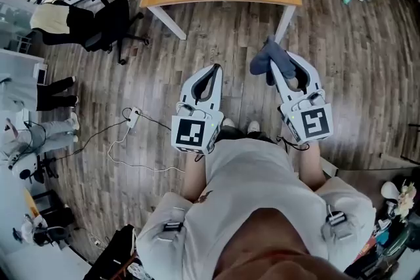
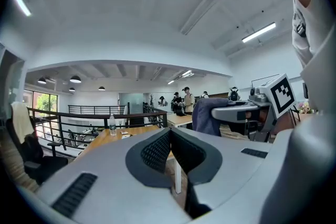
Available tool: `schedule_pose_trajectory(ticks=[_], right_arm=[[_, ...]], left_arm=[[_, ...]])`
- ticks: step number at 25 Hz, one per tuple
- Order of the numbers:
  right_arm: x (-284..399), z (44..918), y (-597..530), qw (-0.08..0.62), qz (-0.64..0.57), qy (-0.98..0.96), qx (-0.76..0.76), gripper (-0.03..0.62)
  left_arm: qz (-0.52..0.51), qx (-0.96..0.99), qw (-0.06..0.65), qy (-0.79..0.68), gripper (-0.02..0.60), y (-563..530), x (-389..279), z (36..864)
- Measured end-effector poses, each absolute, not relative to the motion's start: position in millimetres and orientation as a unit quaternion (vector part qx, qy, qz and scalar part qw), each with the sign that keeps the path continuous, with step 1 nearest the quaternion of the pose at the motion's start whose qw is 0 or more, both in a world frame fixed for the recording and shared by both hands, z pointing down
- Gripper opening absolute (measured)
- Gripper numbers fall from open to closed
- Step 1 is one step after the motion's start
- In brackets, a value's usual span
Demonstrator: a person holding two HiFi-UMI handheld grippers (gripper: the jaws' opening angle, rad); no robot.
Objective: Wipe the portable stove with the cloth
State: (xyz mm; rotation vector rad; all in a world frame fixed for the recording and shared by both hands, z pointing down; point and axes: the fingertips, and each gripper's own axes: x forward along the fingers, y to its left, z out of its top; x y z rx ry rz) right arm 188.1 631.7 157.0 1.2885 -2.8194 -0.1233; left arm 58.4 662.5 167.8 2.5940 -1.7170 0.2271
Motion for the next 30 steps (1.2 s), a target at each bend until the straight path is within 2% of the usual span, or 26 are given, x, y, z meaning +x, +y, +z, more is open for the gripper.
schedule_pose_trajectory(ticks=[6,30], right_arm=[[182.3,160.0,622.4,0.019,-0.033,-0.910,0.414,0.117],[87.5,158.1,505.7,0.057,-0.040,-0.889,0.452,0.117]], left_arm=[[0.080,0.834,0.010,-0.547,0.020,652.8,56.6,171.7],[0.074,0.860,0.018,-0.504,0.020,520.7,-29.5,177.2]])
